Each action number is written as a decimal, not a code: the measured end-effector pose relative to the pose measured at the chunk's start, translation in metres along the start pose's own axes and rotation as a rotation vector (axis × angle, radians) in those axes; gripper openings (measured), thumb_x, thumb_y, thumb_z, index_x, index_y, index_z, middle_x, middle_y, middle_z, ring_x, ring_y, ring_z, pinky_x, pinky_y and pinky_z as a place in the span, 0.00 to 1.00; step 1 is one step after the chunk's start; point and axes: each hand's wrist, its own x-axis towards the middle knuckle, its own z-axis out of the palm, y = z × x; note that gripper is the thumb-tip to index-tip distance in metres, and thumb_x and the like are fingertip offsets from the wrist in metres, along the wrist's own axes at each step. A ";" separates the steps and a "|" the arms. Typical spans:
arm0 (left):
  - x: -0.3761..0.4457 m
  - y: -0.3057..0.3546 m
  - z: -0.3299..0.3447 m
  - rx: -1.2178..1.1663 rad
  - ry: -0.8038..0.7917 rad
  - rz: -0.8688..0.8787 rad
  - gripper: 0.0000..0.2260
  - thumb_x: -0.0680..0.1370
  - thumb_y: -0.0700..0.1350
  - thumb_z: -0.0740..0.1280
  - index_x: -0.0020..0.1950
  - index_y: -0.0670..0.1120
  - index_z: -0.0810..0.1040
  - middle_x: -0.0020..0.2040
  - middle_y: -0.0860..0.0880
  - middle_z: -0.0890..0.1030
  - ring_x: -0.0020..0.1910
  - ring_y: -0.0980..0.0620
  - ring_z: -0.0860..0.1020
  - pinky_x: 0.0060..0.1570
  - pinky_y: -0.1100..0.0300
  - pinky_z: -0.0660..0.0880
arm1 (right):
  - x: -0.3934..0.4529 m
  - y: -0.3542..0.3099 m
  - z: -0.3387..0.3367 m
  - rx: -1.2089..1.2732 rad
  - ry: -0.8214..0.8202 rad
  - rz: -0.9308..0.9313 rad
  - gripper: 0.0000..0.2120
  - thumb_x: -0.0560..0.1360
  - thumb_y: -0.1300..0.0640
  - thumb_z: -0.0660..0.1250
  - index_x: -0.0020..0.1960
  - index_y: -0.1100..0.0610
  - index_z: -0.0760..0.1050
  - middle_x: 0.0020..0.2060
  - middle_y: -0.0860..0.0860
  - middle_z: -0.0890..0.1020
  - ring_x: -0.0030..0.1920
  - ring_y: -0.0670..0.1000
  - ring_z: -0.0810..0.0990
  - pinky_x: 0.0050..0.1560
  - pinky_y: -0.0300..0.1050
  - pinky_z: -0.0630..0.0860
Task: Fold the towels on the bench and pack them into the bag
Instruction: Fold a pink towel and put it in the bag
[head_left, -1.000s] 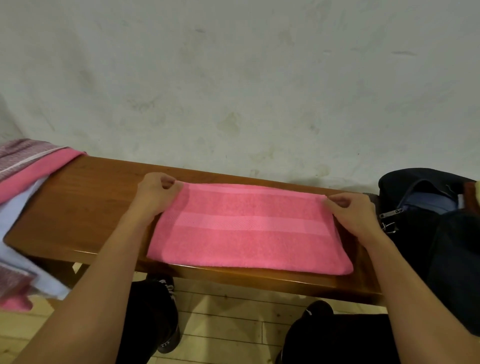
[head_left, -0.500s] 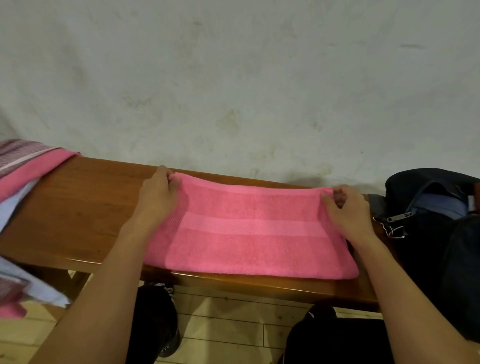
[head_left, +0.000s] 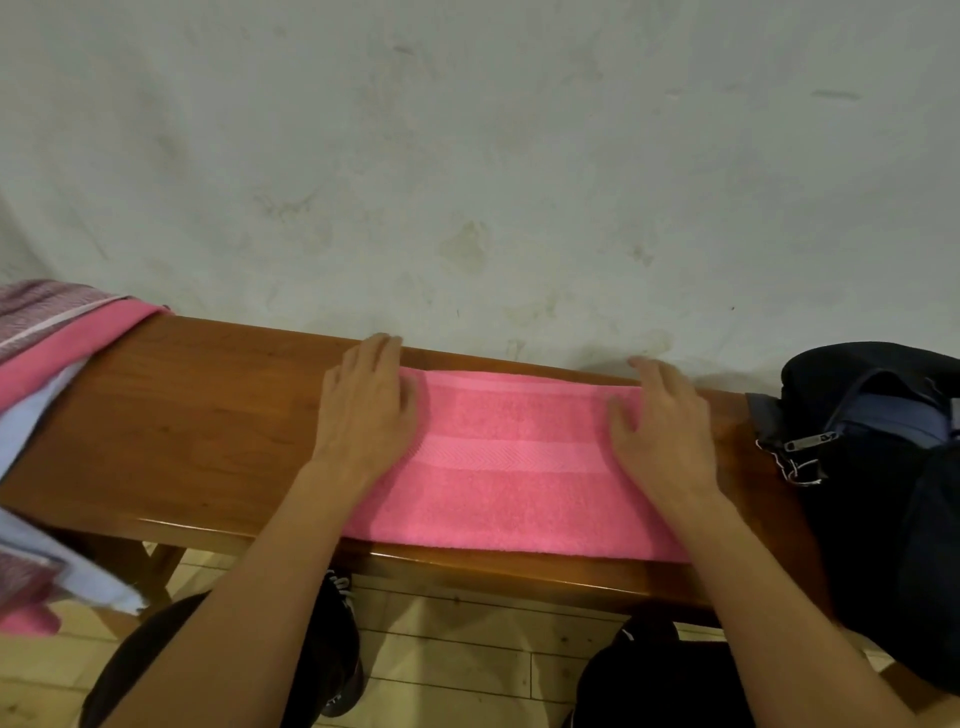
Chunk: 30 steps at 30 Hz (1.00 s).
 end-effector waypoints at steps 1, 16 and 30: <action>-0.003 0.008 0.003 0.043 -0.073 0.055 0.25 0.84 0.53 0.50 0.78 0.43 0.59 0.78 0.44 0.60 0.77 0.47 0.58 0.76 0.47 0.53 | -0.004 -0.009 0.001 -0.014 -0.047 -0.057 0.24 0.81 0.47 0.60 0.75 0.55 0.65 0.71 0.53 0.70 0.71 0.55 0.69 0.72 0.55 0.66; -0.023 0.042 0.043 0.241 -0.367 0.203 0.35 0.74 0.66 0.28 0.79 0.56 0.37 0.80 0.52 0.37 0.78 0.51 0.36 0.77 0.43 0.40 | -0.020 -0.028 0.034 -0.213 -0.438 -0.304 0.34 0.77 0.33 0.32 0.80 0.45 0.36 0.79 0.45 0.39 0.79 0.46 0.36 0.78 0.50 0.36; -0.020 -0.026 0.015 0.212 -0.361 0.046 0.33 0.76 0.66 0.33 0.78 0.54 0.34 0.78 0.52 0.33 0.77 0.52 0.33 0.77 0.44 0.38 | -0.025 0.010 0.003 -0.234 -0.391 -0.052 0.33 0.80 0.34 0.36 0.81 0.47 0.41 0.80 0.46 0.43 0.78 0.44 0.40 0.74 0.44 0.38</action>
